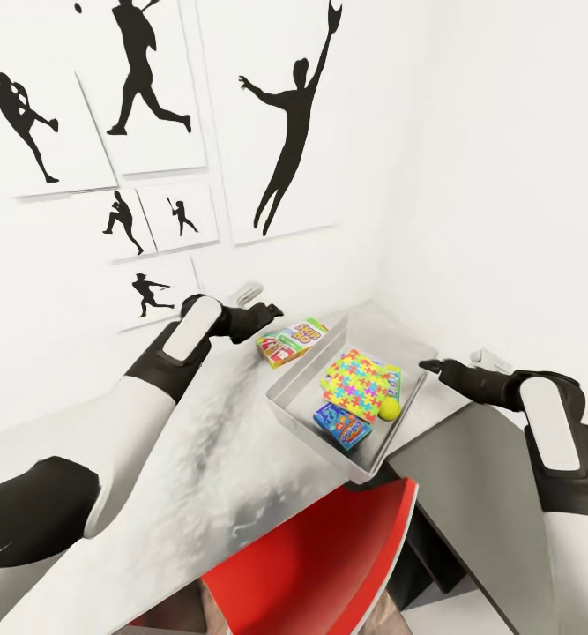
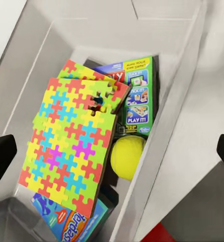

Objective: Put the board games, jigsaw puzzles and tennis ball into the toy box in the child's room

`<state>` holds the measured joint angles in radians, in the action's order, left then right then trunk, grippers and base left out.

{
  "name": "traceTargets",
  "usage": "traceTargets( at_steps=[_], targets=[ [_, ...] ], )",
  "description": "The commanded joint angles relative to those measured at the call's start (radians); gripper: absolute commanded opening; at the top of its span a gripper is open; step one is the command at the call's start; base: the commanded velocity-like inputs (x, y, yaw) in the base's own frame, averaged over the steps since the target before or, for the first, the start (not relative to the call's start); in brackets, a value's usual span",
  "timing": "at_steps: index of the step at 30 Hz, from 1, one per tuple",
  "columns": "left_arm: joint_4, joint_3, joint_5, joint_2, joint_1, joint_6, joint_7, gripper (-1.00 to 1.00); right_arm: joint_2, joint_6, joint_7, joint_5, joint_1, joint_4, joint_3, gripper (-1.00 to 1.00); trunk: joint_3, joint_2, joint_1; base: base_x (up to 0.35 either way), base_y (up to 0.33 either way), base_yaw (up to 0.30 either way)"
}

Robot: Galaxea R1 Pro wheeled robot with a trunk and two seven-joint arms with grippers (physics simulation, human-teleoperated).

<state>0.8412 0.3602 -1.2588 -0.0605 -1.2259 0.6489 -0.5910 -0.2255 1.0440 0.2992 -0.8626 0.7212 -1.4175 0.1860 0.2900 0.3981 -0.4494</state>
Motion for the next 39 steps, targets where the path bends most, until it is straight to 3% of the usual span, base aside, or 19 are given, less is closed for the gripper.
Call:
traceTargets(
  at_steps=[1,12,19,31,39],
  targets=[
    [-0.012,0.018,0.002,-0.001,-0.007,0.000,-0.007,1.00,0.007,0.003,0.027,-0.010,0.008,-0.001,0.000,1.00,0.002,0.002,-0.001,0.000,0.000,0.000],
    [-0.078,0.076,0.056,0.000,-0.026,0.001,0.012,1.00,0.053,0.003,0.132,-0.004,0.056,0.041,-0.007,1.00,0.002,0.002,-0.001,0.000,0.000,0.000],
    [-0.089,0.084,0.066,0.003,-0.028,0.001,0.029,1.00,0.061,0.003,0.185,-0.004,0.065,0.061,-0.008,1.00,0.002,0.002,-0.001,0.000,0.000,0.000],
    [-0.113,0.091,0.130,0.006,-0.028,0.001,0.071,1.00,0.072,0.003,0.239,-0.004,0.084,0.104,-0.010,1.00,0.002,0.002,-0.001,0.000,0.000,0.000],
    [-0.128,0.091,0.156,0.009,-0.024,0.001,0.101,1.00,0.101,0.003,0.253,0.000,0.123,0.190,-0.018,1.00,0.002,0.002,-0.001,0.000,0.000,0.000]
  ],
)
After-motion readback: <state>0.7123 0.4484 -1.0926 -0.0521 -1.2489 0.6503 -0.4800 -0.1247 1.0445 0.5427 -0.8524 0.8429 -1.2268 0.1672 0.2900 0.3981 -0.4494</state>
